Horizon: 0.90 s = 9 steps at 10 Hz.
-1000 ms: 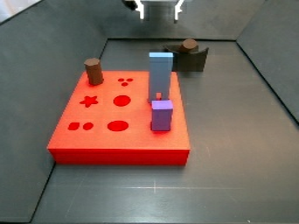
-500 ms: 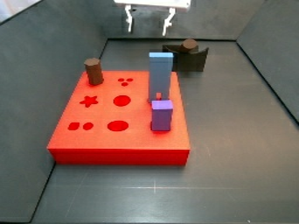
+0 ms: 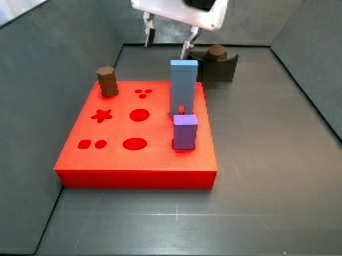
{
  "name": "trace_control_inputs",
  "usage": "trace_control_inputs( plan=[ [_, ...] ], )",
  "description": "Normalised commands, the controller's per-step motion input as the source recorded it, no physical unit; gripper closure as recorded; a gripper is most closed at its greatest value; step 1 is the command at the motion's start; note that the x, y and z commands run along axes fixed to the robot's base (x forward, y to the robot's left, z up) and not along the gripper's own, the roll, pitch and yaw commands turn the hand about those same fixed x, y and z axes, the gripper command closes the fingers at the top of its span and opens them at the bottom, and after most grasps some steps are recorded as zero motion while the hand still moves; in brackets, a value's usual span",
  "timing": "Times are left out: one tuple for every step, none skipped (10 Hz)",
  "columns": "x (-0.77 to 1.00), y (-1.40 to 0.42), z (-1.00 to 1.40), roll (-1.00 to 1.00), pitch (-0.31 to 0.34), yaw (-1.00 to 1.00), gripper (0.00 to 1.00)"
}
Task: Pick up the oval object. Move up. Place the oval object on the fixture. Regrasp the oval object. Move to above the board. Insert the oval object.
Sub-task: Regrasp the oval object.
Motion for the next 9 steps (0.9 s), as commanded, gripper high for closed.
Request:
trace_control_inputs(
  plan=[
    [-0.04, 0.00, 0.00, 1.00, -0.198, -0.95, 0.00],
    [-0.04, 0.00, 0.00, 1.00, -0.208, -0.95, 0.00],
    [-0.05, -0.02, 0.01, 1.00, -0.219, -0.94, 0.00],
    [-0.06, -0.01, 0.01, 1.00, -0.223, -0.95, 0.00],
    [-0.05, -0.01, 0.00, 1.00, -0.222, -0.95, 0.00],
    [-0.05, -0.02, 0.00, 1.00, -0.209, -0.96, 0.00],
    [-0.04, -0.01, 0.00, 1.00, -0.194, -0.96, 0.00],
    [-0.04, -0.01, -0.01, 1.00, -0.179, -0.97, 0.00],
    [-0.05, -0.01, 0.00, 1.00, -0.115, -0.99, 0.00]
  ],
)
